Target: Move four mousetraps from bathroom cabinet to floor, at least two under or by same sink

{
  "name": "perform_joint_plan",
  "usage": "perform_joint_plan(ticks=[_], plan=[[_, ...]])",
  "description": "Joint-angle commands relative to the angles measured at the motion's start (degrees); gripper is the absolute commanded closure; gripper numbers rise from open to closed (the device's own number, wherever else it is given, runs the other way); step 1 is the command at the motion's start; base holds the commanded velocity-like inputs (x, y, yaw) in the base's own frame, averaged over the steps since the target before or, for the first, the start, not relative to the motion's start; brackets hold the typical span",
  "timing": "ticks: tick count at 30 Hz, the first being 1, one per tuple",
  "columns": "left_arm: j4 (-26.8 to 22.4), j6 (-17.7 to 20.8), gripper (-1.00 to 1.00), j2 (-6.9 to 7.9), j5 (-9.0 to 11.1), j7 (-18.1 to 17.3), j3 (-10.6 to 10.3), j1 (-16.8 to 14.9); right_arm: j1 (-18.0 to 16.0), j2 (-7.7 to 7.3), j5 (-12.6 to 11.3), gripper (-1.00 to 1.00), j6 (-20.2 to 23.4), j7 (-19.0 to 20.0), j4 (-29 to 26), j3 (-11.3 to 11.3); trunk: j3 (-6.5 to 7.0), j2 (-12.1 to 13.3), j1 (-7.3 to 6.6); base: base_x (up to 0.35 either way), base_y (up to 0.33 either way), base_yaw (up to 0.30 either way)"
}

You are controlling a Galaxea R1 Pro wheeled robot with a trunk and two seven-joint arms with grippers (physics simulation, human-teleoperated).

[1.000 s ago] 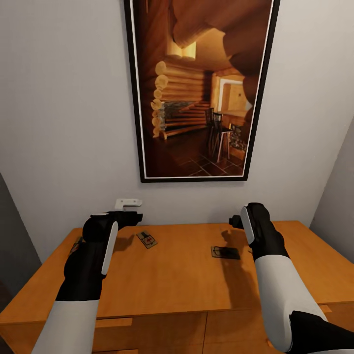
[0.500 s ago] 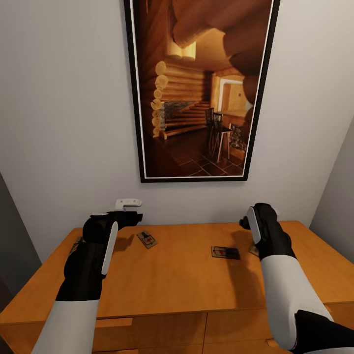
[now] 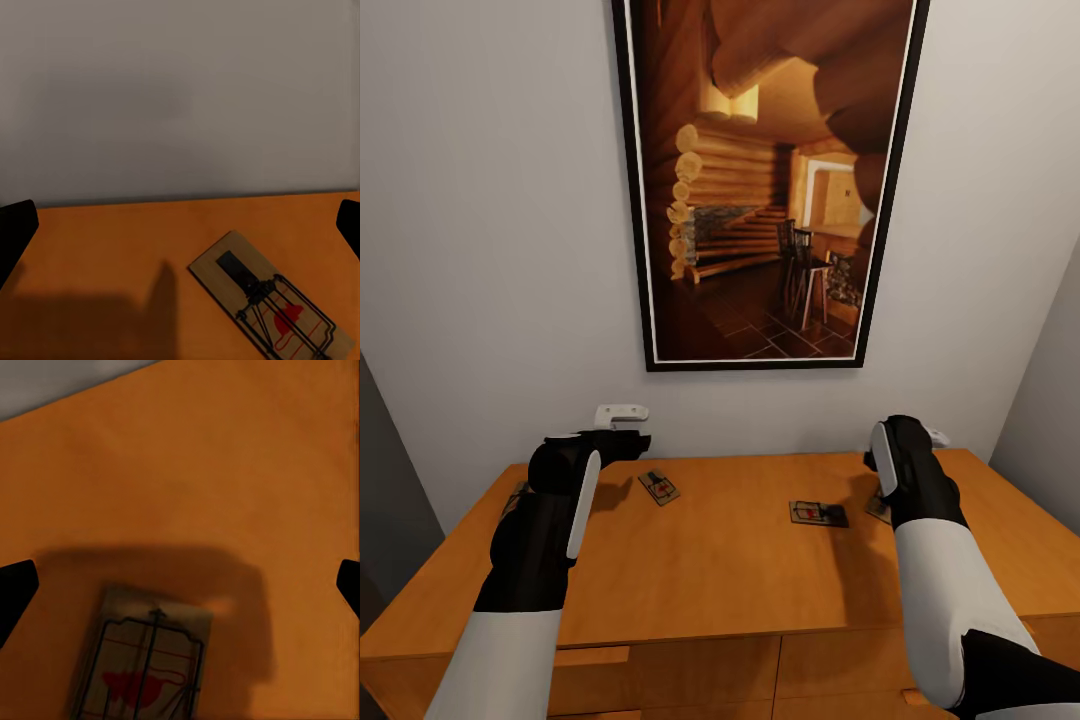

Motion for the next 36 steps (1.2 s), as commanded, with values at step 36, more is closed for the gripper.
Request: perform_joint_plan(ticks=[36], plan=[[0.0,0.2,-1.00,0.04,-0.2,0.0,-0.1,0.0,0.0,0.31,-1.4,-1.00,0.2,-0.9,0.1,-0.6,-0.07,0.0,0.00,-0.059,0.000,0.000]])
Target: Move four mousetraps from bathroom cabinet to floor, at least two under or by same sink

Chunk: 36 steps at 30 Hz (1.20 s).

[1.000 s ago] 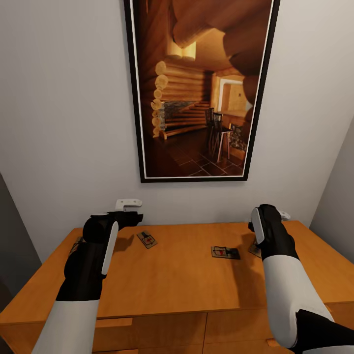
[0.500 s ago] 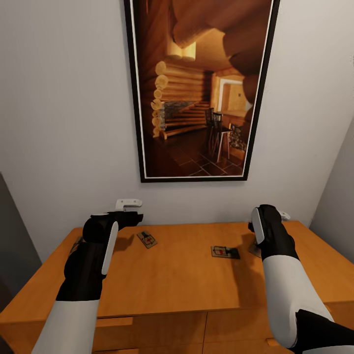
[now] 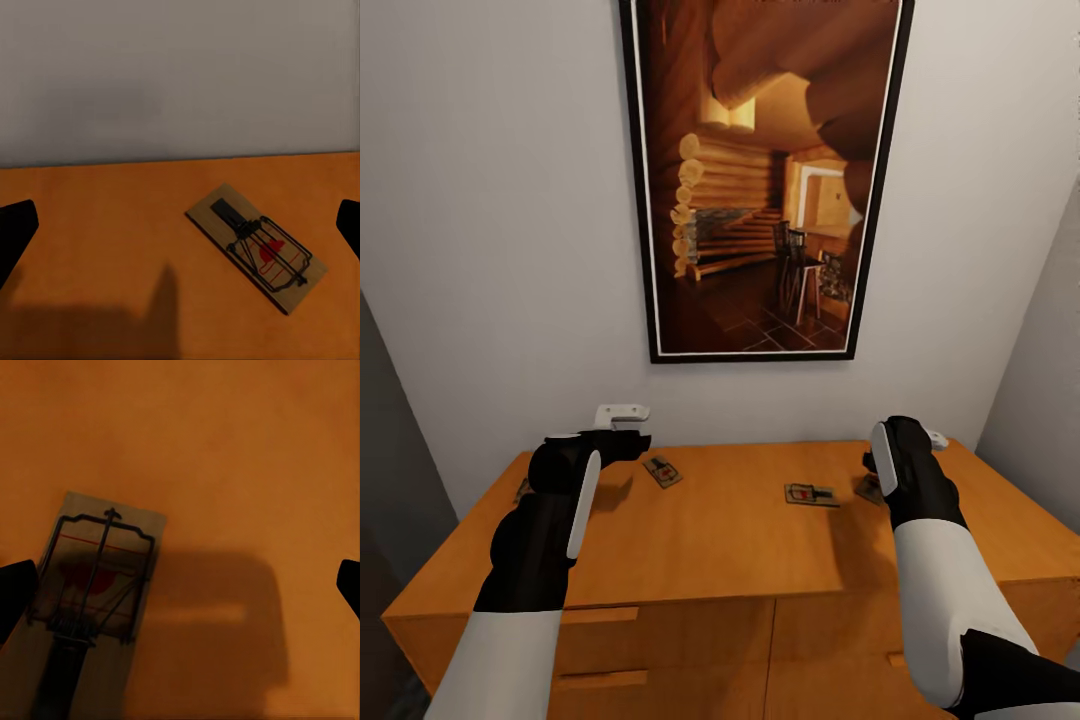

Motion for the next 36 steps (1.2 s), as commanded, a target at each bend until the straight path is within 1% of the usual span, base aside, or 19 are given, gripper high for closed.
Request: perform_joint_plan(ticks=[1,21,25,30,31,36], plan=[[0.0,0.2,-1.00,-0.01,-0.2,0.0,0.0,0.0,-0.1,0.07,-0.3,-1.00,0.2,-0.2,0.0,-0.1,-0.07,0.0,0.00,-0.033,0.000,0.000],[0.1,0.2,-1.00,-0.01,-0.1,0.0,0.0,0.0,-0.1,0.24,-5.3,-1.00,0.2,-0.2,0.4,-0.2,-0.07,0.0,0.00,-0.007,0.000,0.000],[0.2,0.2,-1.00,-0.02,-0.1,0.0,0.0,0.0,-0.1,0.29,-7.0,-1.00,0.2,-0.2,0.5,-0.2,-0.07,0.0,0.00,0.000,0.000,0.000],[0.3,0.2,-1.00,-0.01,-0.1,0.0,0.0,0.0,-0.1,0.22,-9.9,-1.00,0.2,-0.3,0.5,-0.1,-0.07,0.0,0.00,0.000,0.000,0.000],[0.3,0.2,-1.00,-0.01,-0.1,0.0,0.0,0.0,-0.1,0.22,-9.9,-1.00,0.2,-0.3,0.5,-0.1,-0.07,0.0,0.00,0.000,0.000,0.000],[0.4,0.2,-1.00,0.00,-0.1,0.0,0.0,0.0,-0.1,0.04,-12.0,-1.00,0.2,-0.3,0.5,0.0,-0.07,0.0,0.00,0.000,0.000,0.000]])
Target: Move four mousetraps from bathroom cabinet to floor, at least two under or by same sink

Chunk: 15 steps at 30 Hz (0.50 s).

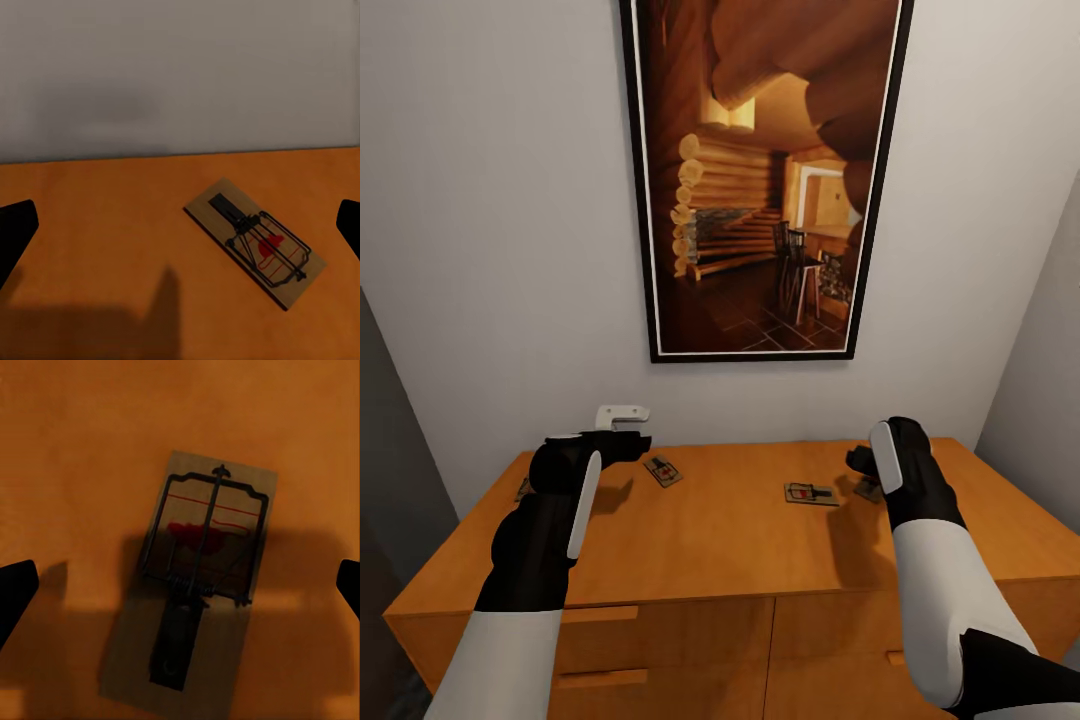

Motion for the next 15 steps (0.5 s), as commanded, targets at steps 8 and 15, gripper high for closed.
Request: perform_joint_plan(ticks=[8,15], plan=[[0.0,0.2,-1.00,-0.02,-0.2,0.0,0.0,0.0,-0.1,-0.13,-1.5,-1.00,0.1,-0.5,-0.3,0.2,-0.07,0.0,0.00,0.000,0.000,0.000],[0.0,0.2,-1.00,-0.02,-0.2,0.0,0.0,0.0,-0.1,-0.19,-1.7,-1.00,0.1,-0.5,-0.6,0.4,-0.07,0.0,0.00,0.000,0.000,0.000]])
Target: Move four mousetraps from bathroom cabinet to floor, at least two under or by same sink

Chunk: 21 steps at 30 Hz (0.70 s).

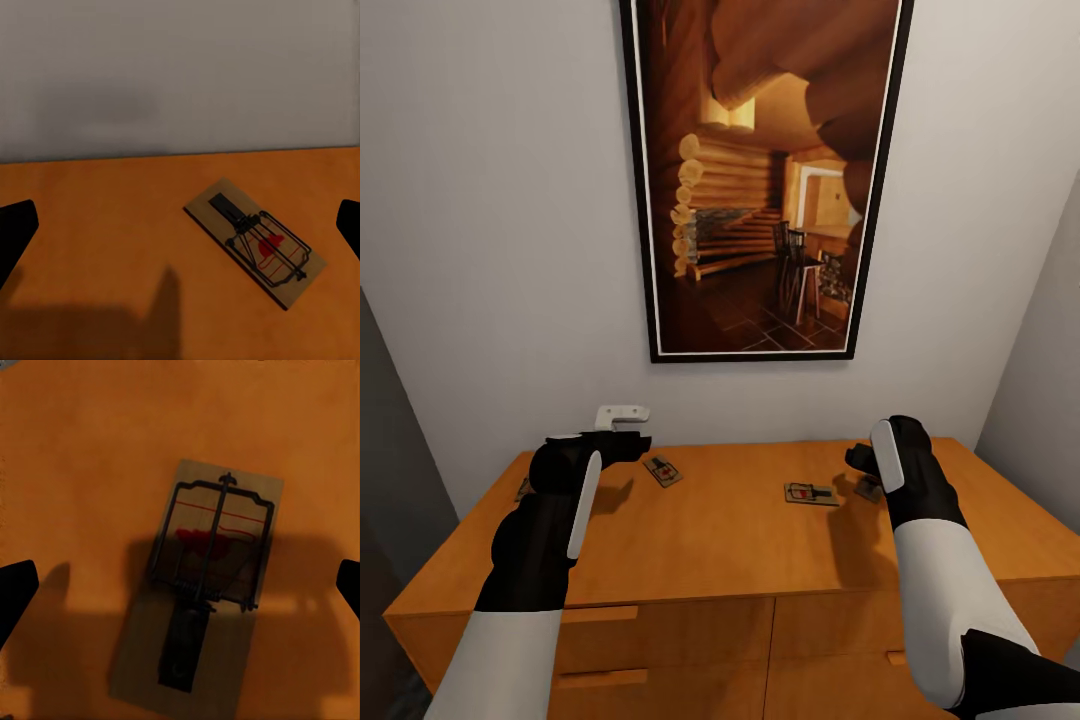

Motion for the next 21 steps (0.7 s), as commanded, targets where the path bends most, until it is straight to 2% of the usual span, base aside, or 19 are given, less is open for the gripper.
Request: perform_joint_plan(ticks=[1,21], plan=[[0.0,0.2,-1.00,-0.02,-0.2,0.0,0.0,0.0,0.0,0.04,-0.6,-1.00,0.1,-0.6,-0.1,-0.1,-0.07,0.0,0.00,0.000,0.000,0.000],[0.0,0.2,-1.00,-0.02,-0.2,0.0,0.0,-0.1,0.0,0.10,-0.7,-1.00,0.1,-0.7,-0.4,0.1,-0.07,0.0,0.00,0.000,0.000,0.000]])
